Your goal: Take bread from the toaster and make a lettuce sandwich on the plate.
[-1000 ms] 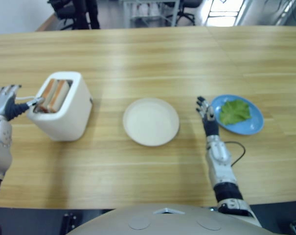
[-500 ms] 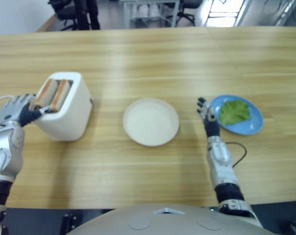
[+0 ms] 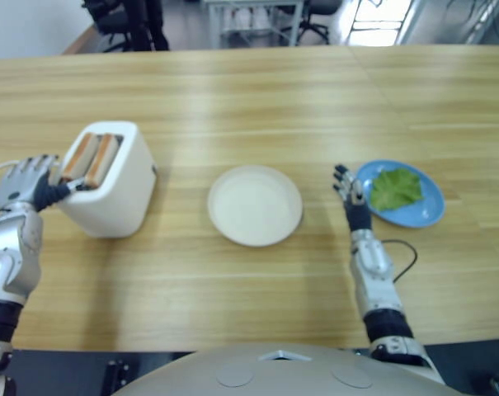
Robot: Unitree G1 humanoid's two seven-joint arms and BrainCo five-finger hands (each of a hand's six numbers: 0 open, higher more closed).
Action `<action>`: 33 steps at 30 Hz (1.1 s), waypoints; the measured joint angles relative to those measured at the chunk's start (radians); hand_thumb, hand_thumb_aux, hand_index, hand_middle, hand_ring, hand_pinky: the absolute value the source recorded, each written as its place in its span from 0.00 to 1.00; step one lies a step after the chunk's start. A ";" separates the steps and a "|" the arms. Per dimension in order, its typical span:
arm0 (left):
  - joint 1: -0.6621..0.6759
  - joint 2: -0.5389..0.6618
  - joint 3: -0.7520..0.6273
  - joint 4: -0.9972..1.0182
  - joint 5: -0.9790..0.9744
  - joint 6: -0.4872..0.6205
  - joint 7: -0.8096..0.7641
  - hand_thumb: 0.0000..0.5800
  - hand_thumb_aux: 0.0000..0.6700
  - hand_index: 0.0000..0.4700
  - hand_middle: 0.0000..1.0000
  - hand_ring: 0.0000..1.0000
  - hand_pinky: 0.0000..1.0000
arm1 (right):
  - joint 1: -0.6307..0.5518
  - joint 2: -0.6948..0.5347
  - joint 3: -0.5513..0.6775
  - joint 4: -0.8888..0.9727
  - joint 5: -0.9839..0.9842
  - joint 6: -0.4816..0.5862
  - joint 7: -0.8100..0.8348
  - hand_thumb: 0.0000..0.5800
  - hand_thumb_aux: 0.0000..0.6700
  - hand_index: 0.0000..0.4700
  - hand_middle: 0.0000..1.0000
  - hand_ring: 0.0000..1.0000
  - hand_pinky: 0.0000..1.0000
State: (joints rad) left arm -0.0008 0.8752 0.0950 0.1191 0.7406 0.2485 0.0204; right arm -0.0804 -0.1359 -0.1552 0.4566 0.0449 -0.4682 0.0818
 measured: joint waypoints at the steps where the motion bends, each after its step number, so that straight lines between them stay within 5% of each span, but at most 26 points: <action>1: 0.000 -0.004 0.002 -0.009 0.000 -0.004 0.014 0.48 0.28 0.28 0.37 0.37 0.37 | 0.000 0.000 0.000 0.000 0.000 0.000 0.000 0.00 0.00 0.00 0.00 0.00 0.00; 2: -0.001 -0.008 0.005 -0.027 0.000 -0.012 0.032 0.89 0.67 0.66 0.75 0.75 0.75 | 0.000 0.000 0.000 0.000 0.000 0.001 0.000 0.00 0.00 0.00 0.00 0.00 0.00; 3: -0.003 -0.011 0.005 -0.042 0.000 -0.018 0.043 1.00 1.00 0.98 1.00 1.00 1.00 | 0.000 0.000 0.000 0.000 0.000 0.001 0.000 0.00 0.00 0.00 0.00 0.00 0.00; 23: -0.011 -0.060 0.029 -0.083 -0.072 -0.112 0.106 1.00 1.00 0.98 1.00 1.00 1.00 | 0.009 -0.001 0.002 0.000 0.000 0.017 0.000 0.00 0.00 0.00 0.00 0.00 0.00; 33: -0.038 -0.082 0.251 -0.218 -0.187 -0.179 0.176 1.00 1.00 0.98 1.00 1.00 1.00 | 0.010 -0.002 0.003 0.000 0.000 0.018 0.003 0.00 0.00 0.00 0.00 0.00 0.00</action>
State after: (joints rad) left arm -0.0387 0.7933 0.3460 -0.0989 0.5531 0.0697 0.1961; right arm -0.0704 -0.1379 -0.1524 0.4567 0.0445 -0.4505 0.0851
